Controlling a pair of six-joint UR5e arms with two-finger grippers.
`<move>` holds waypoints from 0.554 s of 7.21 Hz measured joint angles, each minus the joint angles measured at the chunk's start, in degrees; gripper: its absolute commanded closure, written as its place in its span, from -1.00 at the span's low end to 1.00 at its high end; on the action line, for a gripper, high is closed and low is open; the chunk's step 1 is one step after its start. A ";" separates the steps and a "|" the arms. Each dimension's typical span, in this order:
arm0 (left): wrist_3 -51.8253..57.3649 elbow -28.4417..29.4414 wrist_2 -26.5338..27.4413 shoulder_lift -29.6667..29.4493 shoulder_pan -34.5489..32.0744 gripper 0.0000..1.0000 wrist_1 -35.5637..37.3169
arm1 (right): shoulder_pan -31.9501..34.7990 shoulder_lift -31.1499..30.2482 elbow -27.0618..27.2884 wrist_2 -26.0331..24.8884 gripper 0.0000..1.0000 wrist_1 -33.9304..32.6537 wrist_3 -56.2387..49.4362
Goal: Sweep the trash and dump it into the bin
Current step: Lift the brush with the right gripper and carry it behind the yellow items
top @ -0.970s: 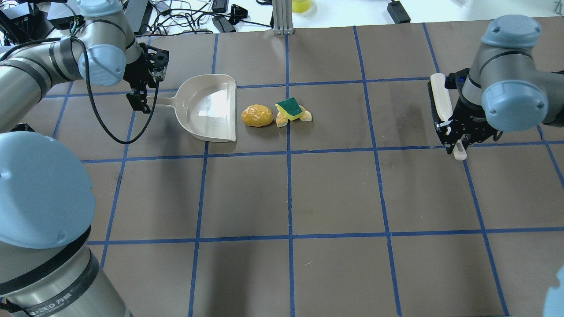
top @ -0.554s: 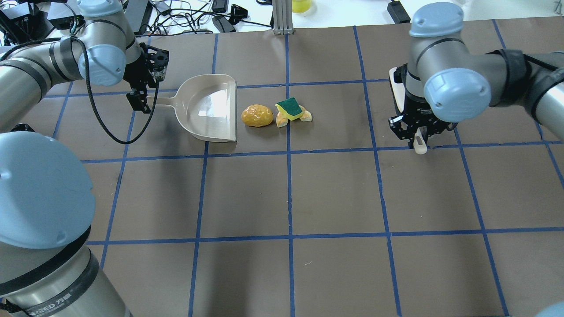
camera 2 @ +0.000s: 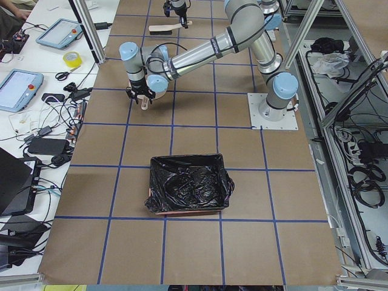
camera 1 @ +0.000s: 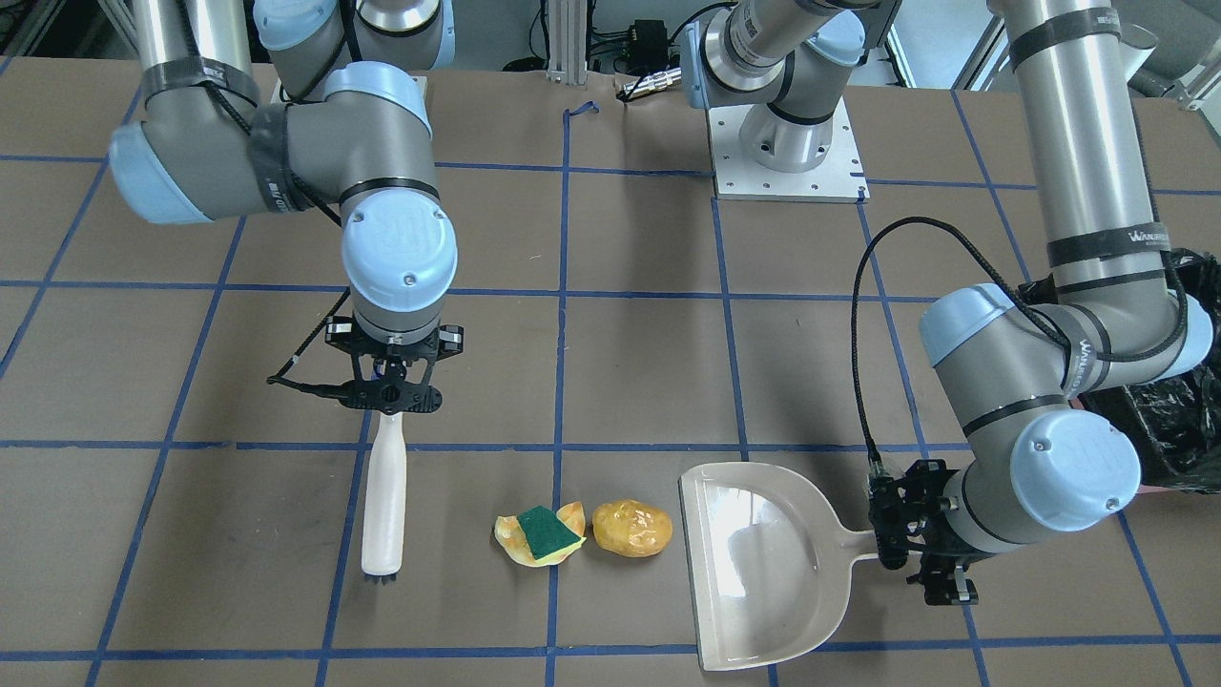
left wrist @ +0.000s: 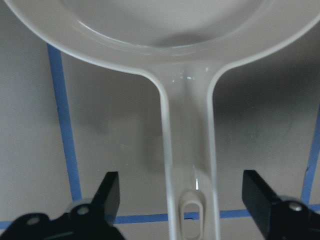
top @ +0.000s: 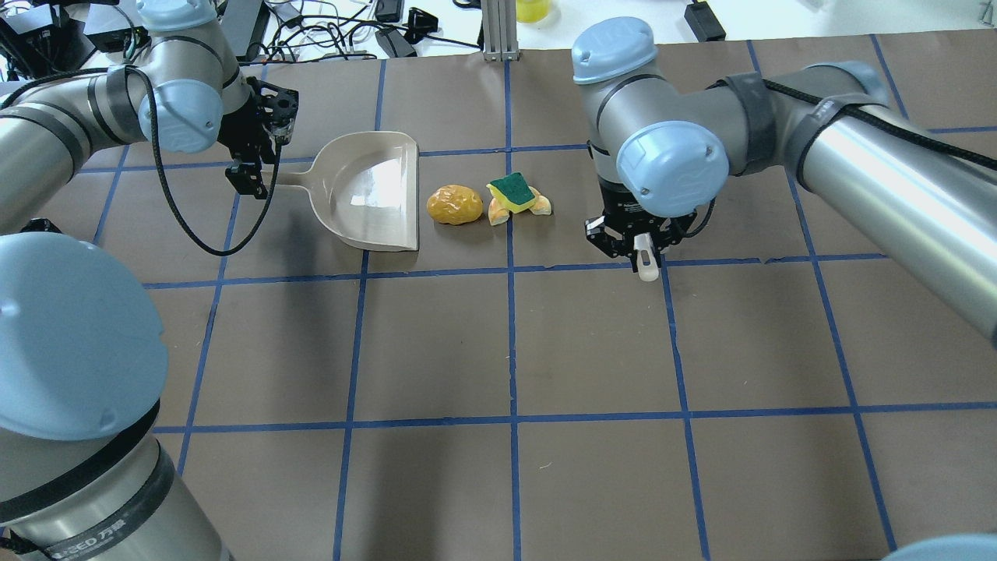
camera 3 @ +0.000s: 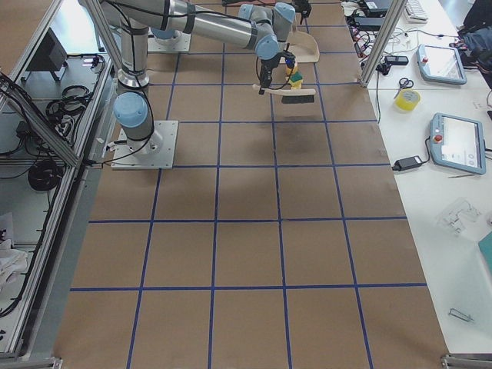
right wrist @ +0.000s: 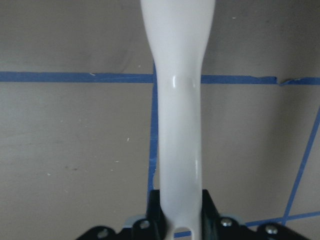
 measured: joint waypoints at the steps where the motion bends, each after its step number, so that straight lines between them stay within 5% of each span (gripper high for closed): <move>1: 0.01 0.03 -0.04 0.00 0.01 0.69 -0.02 | 2.33 1.16 -0.43 0.47 1.00 0.09 4.15; 4: 0.19 0.33 0.23 0.03 -0.19 0.80 -0.01 | 6.46 2.57 -1.01 6.29 1.00 -0.25 12.12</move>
